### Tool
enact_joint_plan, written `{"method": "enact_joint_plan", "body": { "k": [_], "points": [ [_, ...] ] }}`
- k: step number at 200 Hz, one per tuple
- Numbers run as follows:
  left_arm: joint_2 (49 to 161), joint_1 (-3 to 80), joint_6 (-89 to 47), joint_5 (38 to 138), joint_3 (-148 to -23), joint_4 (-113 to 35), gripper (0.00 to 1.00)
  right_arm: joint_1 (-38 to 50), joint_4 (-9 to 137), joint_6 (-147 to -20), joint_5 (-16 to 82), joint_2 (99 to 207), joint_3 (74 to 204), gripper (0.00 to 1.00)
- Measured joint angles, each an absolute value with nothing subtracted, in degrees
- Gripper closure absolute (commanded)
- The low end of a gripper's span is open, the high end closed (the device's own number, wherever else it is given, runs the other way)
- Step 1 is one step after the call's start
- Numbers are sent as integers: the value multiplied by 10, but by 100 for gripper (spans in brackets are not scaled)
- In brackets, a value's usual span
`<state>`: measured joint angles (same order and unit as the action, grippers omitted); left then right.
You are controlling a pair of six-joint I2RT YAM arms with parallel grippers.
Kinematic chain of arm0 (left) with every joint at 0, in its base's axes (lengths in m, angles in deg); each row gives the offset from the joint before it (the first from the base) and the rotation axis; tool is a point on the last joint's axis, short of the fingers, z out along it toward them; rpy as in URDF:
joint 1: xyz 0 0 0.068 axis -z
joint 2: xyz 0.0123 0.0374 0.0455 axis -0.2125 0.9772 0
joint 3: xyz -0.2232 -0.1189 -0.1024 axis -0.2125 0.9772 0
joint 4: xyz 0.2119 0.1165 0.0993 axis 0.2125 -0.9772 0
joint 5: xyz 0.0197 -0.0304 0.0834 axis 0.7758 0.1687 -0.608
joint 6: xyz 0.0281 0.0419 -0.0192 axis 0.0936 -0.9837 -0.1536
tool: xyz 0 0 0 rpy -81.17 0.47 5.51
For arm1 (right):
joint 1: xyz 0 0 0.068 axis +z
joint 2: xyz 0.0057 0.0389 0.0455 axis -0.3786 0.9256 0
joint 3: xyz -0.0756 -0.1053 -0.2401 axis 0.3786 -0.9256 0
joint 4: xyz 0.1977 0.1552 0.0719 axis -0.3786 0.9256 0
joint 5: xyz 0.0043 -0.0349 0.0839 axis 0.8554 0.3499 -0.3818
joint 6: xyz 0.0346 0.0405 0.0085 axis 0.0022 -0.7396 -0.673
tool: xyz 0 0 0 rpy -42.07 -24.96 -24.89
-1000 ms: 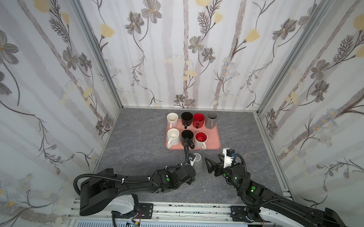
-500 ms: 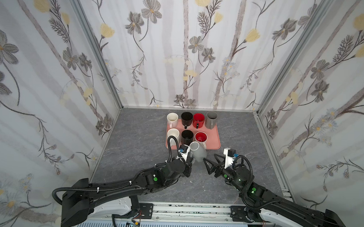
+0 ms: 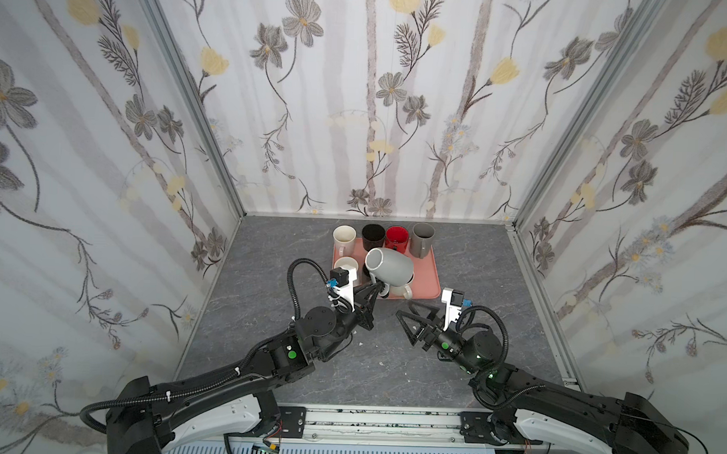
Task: Turn the mug right side up
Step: 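Raise the grey mug with the left gripper while the right gripper grasps it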
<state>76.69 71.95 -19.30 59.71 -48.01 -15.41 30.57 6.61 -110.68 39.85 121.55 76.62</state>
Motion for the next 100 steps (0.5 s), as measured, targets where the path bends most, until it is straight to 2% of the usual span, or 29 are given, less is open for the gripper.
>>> {"method": "enact_joint_plan", "body": {
  "k": [53,100],
  "points": [
    [748,720,-183,632,-468,-74,100,307,-137,-1168,352,1336,807,11],
    [721,720,-160,664,-441,-38,100,311,-242,-1209,313,1426,845,27]
  ]
}}
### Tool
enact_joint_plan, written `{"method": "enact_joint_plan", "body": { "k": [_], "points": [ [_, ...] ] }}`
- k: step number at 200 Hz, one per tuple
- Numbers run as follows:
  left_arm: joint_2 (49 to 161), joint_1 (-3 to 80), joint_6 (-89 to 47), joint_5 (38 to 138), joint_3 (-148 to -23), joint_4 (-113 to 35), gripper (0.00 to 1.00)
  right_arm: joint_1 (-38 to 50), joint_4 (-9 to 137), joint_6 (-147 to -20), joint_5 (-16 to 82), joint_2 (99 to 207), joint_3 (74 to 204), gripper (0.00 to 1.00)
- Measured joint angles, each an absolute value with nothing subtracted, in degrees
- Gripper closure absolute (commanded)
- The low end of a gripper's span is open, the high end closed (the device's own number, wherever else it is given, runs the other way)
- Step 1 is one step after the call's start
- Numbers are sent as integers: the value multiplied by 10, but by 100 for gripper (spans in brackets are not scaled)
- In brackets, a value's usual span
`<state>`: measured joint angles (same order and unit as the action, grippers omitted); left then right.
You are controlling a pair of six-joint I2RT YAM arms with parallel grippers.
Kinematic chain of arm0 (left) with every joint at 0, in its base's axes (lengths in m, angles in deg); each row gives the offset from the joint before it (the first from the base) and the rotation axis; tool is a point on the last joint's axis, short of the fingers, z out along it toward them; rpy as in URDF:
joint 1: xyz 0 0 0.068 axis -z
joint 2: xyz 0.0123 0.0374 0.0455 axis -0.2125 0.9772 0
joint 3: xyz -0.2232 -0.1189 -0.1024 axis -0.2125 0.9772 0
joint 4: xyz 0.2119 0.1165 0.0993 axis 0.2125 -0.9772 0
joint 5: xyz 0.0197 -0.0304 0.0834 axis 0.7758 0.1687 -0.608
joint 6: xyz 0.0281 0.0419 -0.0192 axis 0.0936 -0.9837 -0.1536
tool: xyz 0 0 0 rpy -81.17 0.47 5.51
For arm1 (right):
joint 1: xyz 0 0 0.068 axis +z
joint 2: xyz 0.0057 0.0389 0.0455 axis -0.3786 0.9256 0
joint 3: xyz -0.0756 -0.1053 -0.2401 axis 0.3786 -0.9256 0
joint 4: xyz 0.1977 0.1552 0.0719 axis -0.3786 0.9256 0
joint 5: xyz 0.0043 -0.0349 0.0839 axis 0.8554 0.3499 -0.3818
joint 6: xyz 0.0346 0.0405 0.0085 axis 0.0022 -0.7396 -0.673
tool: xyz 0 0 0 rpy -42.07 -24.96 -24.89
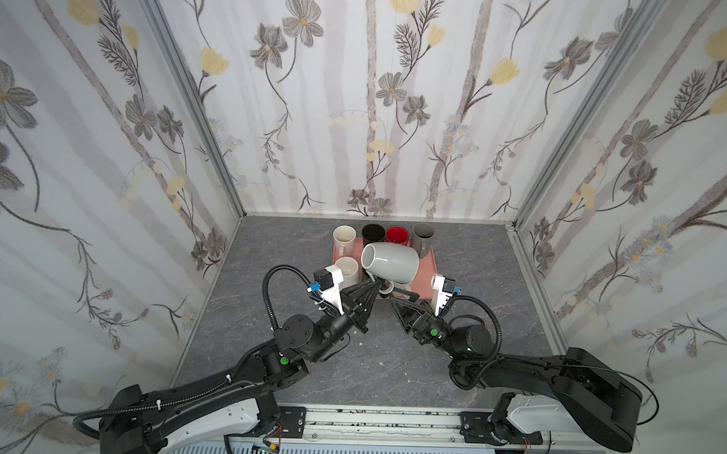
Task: Turn the mug right side up
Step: 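Raise the grey mug with the left gripper while the right gripper grasps it, then carry the grey mug upright toward the tray with the right gripper while the left withdraws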
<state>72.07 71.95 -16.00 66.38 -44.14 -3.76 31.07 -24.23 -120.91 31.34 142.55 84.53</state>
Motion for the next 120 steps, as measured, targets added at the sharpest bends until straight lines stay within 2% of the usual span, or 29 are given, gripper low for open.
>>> {"method": "enact_joint_plan", "body": {
  "k": [59,108,120],
  "points": [
    [711,720,-134,685,-438,-31,100,318,-263,-1211,301,1447,869,40],
    [709,720,-120,690,-438,-31,100,318,-267,-1206,296,1448,884,57],
    [709,720,-118,692,-438,-31,100,318,-267,-1206,294,1449,886,65]
  ]
}}
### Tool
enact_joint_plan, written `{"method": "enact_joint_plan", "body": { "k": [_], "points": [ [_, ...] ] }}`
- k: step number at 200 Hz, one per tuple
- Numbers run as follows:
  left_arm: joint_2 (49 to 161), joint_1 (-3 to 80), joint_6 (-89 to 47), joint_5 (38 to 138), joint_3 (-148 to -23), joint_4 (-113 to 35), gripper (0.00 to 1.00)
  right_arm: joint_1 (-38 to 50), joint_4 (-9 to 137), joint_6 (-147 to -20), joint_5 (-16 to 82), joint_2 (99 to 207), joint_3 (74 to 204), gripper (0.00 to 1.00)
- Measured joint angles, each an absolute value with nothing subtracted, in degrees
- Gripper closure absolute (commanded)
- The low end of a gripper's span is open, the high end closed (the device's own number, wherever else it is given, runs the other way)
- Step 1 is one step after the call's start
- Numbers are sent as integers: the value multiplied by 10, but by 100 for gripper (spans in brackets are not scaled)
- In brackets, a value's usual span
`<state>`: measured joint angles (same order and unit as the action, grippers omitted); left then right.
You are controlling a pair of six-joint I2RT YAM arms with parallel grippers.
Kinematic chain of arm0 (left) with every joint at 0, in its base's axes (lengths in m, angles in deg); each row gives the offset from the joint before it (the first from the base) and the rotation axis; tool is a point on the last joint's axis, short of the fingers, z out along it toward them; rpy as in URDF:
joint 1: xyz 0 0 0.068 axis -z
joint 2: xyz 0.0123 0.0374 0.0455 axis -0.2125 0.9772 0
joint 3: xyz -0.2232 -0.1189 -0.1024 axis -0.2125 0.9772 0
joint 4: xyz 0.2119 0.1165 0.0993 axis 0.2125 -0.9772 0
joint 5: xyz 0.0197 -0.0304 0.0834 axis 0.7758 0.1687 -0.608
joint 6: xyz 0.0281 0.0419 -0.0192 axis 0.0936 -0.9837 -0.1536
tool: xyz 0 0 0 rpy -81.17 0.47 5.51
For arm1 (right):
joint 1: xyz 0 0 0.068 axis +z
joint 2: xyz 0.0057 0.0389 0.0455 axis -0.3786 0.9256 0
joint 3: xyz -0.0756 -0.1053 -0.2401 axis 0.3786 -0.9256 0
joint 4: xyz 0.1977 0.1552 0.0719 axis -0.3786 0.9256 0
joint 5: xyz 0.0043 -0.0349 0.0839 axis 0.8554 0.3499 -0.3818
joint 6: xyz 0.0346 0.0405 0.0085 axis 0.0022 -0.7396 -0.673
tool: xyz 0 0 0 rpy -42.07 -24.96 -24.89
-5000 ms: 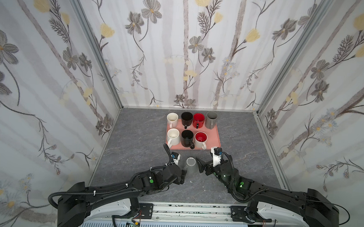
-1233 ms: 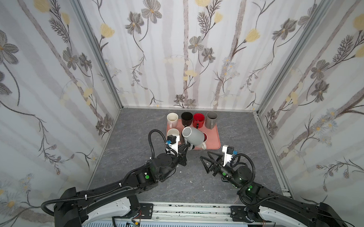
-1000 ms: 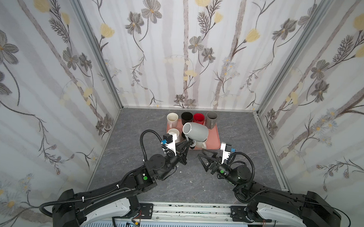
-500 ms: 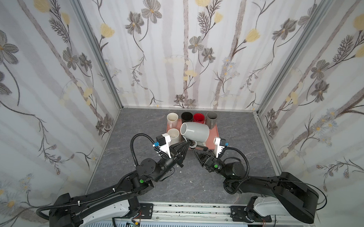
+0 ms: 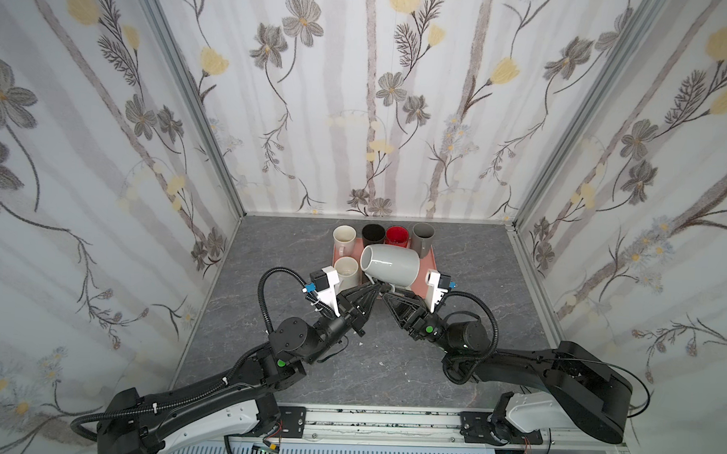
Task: Turn the mug right side up
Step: 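Carry the grey mug upright toward the tray with the right gripper while the left withdraws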
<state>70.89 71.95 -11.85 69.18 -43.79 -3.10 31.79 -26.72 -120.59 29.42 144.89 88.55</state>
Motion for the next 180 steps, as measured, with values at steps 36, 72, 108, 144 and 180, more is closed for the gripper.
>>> {"method": "enact_joint_plan", "body": {
  "k": [36,72,108,144,180],
  "points": [
    [719,718,-100,688,-438,-28,100,317,-269,-1203,291,1450,887,100],
    [722,720,-86,681,-433,-24,38,317,-257,-1203,295,1428,869,100],
    [703,719,-79,649,-414,-31,0,300,-203,-1194,335,1345,830,100],
    [646,719,-75,611,-384,-57,0,283,127,-1130,458,1188,870,100],
    [585,719,-82,562,-360,-106,0,220,483,-1060,539,1154,954,100]
  ]
}}
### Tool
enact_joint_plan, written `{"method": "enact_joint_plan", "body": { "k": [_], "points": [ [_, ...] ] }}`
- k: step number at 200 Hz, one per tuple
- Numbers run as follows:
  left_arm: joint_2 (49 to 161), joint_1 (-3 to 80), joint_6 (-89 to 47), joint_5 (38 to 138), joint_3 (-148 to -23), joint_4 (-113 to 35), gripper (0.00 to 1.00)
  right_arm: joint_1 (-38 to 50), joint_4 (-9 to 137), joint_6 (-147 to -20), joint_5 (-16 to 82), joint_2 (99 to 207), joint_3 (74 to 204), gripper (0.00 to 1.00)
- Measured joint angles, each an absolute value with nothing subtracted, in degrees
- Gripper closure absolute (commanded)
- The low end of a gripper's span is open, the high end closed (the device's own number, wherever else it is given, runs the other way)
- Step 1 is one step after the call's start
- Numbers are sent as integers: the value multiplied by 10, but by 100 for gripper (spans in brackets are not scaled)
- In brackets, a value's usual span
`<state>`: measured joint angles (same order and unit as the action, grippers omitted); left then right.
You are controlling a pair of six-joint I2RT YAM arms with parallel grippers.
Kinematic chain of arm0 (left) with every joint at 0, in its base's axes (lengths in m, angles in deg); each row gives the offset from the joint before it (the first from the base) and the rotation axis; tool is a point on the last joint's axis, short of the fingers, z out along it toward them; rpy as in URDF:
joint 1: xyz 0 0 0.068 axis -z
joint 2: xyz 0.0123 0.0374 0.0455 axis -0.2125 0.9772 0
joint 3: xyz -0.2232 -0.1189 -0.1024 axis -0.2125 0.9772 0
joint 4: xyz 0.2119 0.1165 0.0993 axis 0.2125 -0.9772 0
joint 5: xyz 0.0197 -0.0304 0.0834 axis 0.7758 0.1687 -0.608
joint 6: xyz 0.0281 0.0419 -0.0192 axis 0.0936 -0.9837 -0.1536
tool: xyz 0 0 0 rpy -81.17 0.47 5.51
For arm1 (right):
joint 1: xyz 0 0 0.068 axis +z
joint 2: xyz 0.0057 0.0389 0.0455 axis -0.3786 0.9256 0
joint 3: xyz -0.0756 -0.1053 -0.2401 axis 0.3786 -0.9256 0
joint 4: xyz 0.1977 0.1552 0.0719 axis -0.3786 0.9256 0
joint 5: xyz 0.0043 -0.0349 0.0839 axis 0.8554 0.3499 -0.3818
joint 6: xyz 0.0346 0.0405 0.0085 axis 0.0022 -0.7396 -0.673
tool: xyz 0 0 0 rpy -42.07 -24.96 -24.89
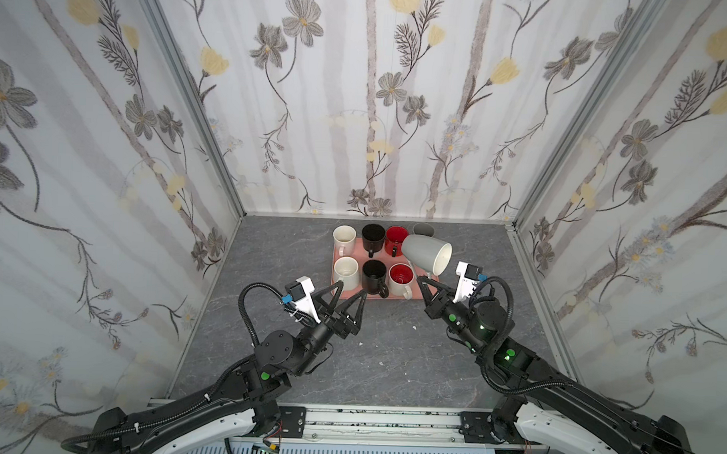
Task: Turn the mug right side up
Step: 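Carry the grey mug upright toward the tray with the right gripper while the left withdraws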
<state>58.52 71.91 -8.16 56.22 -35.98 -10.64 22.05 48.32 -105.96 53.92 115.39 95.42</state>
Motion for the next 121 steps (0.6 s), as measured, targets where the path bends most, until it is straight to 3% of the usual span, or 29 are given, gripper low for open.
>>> {"method": "enact_joint_plan", "body": {
  "k": [50,121],
  "points": [
    [542,718,-86,517,-337,-161,0,108,769,-959,564,1280,1057,100],
    [543,718,-87,488,-338,-205,0,62,854,-864,556,1483,1190,100]
  ]
}}
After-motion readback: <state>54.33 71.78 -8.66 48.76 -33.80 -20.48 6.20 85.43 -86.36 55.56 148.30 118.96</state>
